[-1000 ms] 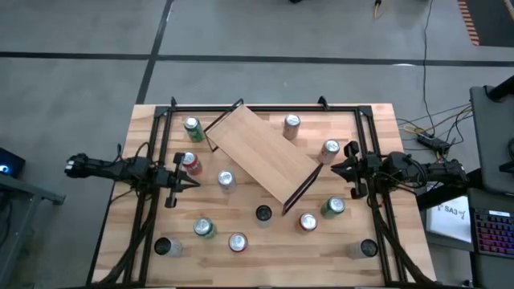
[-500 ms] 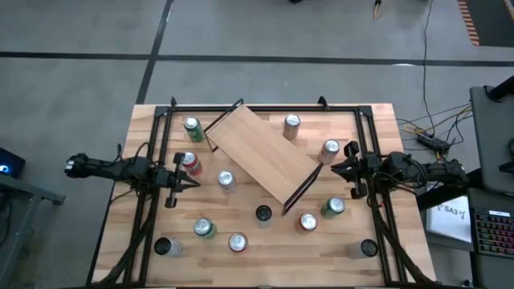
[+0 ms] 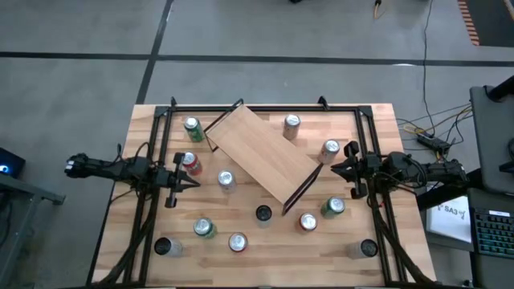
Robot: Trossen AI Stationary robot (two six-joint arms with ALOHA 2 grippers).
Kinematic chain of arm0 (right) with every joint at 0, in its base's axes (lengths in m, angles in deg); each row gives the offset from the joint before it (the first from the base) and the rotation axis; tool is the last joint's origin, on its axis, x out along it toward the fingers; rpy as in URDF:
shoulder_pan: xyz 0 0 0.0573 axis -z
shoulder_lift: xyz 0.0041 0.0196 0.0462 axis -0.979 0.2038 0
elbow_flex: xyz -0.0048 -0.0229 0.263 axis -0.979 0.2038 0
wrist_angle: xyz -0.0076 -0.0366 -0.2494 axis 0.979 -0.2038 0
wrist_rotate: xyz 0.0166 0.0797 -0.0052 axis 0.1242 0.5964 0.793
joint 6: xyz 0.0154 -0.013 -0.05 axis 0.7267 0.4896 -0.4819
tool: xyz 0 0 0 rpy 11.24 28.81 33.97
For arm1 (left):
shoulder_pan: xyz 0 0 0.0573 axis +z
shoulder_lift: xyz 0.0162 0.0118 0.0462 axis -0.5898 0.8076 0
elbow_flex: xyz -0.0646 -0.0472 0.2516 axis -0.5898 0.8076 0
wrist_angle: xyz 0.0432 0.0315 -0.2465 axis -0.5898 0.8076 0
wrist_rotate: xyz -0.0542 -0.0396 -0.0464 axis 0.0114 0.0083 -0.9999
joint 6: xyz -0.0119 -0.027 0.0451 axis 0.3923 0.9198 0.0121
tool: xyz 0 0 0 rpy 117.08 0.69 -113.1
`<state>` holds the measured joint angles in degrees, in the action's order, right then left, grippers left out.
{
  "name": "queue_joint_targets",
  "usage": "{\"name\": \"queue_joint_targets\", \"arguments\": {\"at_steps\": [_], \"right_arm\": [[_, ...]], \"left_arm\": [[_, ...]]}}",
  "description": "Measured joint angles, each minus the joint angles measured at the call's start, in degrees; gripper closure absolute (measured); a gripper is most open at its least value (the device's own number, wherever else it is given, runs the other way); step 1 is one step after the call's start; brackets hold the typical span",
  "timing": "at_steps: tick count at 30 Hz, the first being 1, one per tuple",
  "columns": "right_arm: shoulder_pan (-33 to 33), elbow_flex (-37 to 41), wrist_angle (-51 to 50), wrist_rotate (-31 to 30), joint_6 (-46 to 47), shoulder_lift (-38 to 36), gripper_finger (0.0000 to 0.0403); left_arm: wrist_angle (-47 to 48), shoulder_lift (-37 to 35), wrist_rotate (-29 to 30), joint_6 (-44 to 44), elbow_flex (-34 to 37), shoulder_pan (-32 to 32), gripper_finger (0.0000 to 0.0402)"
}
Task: Place canned beverage on shelf
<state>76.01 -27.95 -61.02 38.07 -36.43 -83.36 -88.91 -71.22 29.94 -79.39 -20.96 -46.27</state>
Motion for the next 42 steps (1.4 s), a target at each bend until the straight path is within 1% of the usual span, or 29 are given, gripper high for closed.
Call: {"name": "queue_joint_targets", "arguments": {"at_steps": [13, 15, 18, 23, 25, 26, 30, 32, 42], "right_arm": [[0.0, 0.0, 0.0, 0.0, 0.0, 0.0, 0.0374], [0.0, 0.0, 0.0, 0.0, 0.0, 0.0, 0.0374], [0.0, 0.0, 0.0, 0.0, 0.0, 0.0, 0.0374], [0.0, 0.0, 0.0, 0.0, 0.0, 0.0, 0.0374], [0.0, 0.0, 0.0, 0.0, 0.0, 0.0, 0.0374], [0.0, 0.0, 0.0, 0.0, 0.0, 0.0, 0.0374], [0.0, 0.0, 0.0, 0.0, 0.0, 0.0, 0.0374], [0.0, 0.0, 0.0, 0.0, 0.0, 0.0, 0.0374], [0.0, 0.0, 0.0, 0.0, 0.0, 0.0, 0.0374]], "left_arm": [[-1.5, 0.0, 0.0, -1.0, 0.0, 0.0, 0.0401], [-2.4, 0.0, 0.0, -2.7, 0.0, 0.0, 0.0401], [-7.6, 0.1, 0.0, -6.4, 0.0, 0.0, 0.0401], [-18.4, 0.1, 0.0, -6.7, 0.0, 0.0, 0.0401], [-21.8, 0.1, -0.1, -3.9, 0.0, 0.0, 0.0401], [-23.1, 0.1, -0.1, -1.1, 0.0, 0.0, 0.0401], [-24.5, 0.1, -0.1, 18.1, 0.0, 0.0, 0.0401], [-24.5, 0.1, -0.1, 25.0, 0.0, 0.0, 0.0401], [-24.7, 0.1, -0.1, 29.4, 0.0, 0.0, 0.0401]]}}
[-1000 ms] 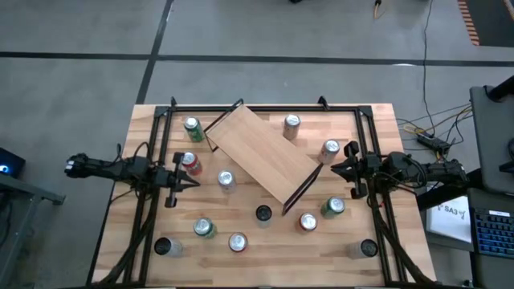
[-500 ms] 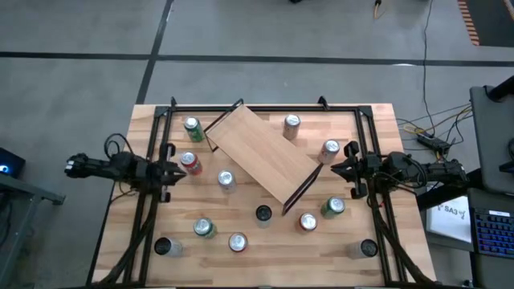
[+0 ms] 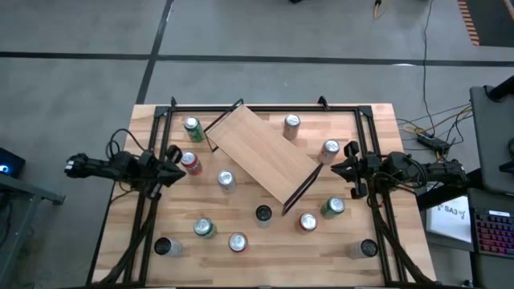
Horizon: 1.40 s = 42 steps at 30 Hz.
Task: Place canned beverage on shelf
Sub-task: Put the middle right silver soda can on the shelf
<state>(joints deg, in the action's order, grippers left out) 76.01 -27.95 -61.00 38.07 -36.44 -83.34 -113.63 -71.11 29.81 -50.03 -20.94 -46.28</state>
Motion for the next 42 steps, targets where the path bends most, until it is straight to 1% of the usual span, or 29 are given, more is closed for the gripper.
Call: {"name": "queue_joint_targets", "arguments": {"at_steps": [2, 7, 11, 14, 18, 21, 24, 27, 29, 42], "right_arm": [[0.0, 0.0, 0.0, 0.0, 0.0, 0.0, 0.0374], [0.0, 0.0, 0.0, 0.0, 0.0, 0.0, 0.0374], [0.0, 0.0, 0.1, 0.0, 0.5, 0.0, 0.0374], [0.0, 0.0, 0.2, 0.0, 4.0, 0.0, 0.0374], [0.0, 0.0, 0.2, 0.0, 9.9, 0.0, 0.0374], [0.0, 0.0, 0.2, -0.1, 11.9, 0.0, 0.0374], [0.0, 0.0, 0.3, -0.1, 12.0, 0.0, 0.0374], [0.0, -0.1, 0.3, -0.1, 12.1, 0.0, 0.0374], [0.0, -0.3, 0.3, -0.1, 12.1, 0.0, 0.0374], [0.0, -0.7, 0.2, -0.4, 12.0, 0.0, 0.0374]], "left_arm": [[0.0, 0.1, 0.0, 0.2, 0.0, 0.0, 0.0401], [-3.4, 0.2, 0.2, -2.2, 0.0, 0.0, 0.0401], [-4.3, 0.2, 0.3, -4.3, 0.0, 0.0, 0.0401], [-4.9, 0.2, 0.3, -5.0, 0.0, 0.0, 0.0401], [-5.1, 0.7, 0.2, 1.1, 0.0, 0.0, 0.0401], [-7.6, 1.3, 2.2, -0.2, 0.0, 0.0, 0.0401], [-10.6, 2.1, 4.4, -2.6, 0.0, 0.0, 0.0401], [-13.3, 2.7, 4.8, -5.5, -0.1, 0.0, 0.0401], [-13.5, 3.1, 4.9, -7.0, -0.2, 0.0, 0.0401], [-14.5, 5.1, 5.0, -8.7, -0.3, 0.1, 0.0401]]}}
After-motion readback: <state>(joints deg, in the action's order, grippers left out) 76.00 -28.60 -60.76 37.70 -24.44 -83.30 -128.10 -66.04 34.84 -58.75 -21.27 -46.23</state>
